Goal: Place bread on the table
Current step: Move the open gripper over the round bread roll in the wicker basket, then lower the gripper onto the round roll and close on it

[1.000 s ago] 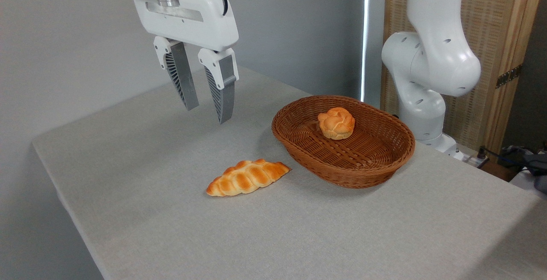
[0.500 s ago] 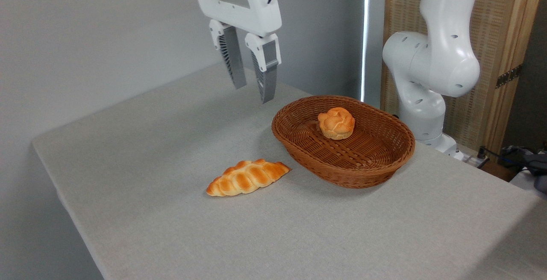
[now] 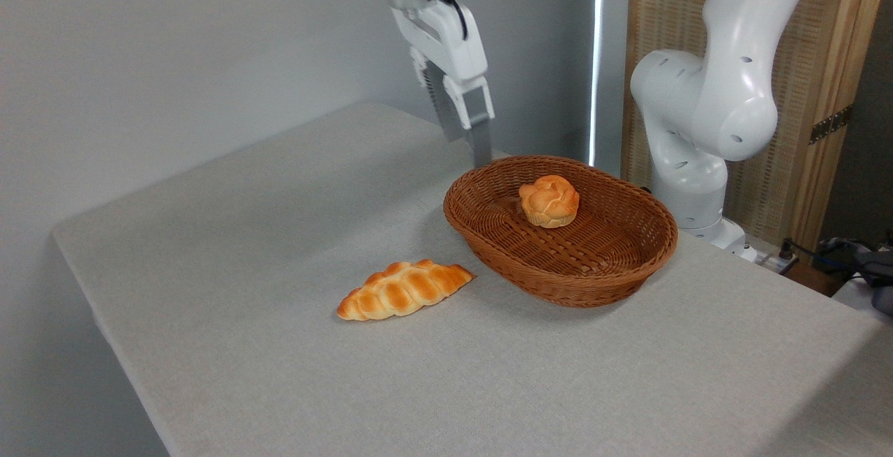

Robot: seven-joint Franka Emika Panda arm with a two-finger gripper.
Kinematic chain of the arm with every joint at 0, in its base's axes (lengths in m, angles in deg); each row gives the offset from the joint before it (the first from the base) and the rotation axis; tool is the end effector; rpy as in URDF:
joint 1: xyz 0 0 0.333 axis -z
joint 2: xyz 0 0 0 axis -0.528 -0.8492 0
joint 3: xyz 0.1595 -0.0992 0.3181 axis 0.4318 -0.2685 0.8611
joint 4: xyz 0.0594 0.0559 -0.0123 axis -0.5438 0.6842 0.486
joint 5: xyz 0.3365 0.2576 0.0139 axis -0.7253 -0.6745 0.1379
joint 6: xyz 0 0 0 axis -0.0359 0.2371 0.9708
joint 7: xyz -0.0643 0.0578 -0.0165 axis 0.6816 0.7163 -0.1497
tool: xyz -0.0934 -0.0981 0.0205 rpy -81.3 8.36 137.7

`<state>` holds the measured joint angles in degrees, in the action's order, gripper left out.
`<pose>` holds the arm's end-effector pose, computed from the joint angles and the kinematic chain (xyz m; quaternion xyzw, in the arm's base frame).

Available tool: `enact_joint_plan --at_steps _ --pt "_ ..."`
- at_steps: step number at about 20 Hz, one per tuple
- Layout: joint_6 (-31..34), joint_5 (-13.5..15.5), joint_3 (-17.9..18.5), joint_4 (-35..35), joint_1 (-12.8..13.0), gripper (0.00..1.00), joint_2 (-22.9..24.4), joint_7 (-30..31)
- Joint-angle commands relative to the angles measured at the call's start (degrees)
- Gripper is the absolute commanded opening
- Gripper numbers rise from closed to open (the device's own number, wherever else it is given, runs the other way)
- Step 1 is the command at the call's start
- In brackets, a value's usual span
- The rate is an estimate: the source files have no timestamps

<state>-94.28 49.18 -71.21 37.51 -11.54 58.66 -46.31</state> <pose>0.3709 -0.1231 0.5690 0.8518 -0.5193 -0.0659 0.0217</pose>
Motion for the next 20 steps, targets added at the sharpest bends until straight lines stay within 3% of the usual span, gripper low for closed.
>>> enact_joint_plan --at_steps 1,3,7,20 --pt "-1.5 -0.1 1.1 7.8 2.1 1.00 7.0 -3.8" --pt "-1.5 -0.1 1.1 12.9 2.8 1.00 11.6 -6.9" --pt "-1.1 -0.1 1.0 19.3 2.8 1.00 17.0 -7.2" --pt "-1.1 -0.1 0.8 24.3 4.7 1.00 16.8 -7.3"
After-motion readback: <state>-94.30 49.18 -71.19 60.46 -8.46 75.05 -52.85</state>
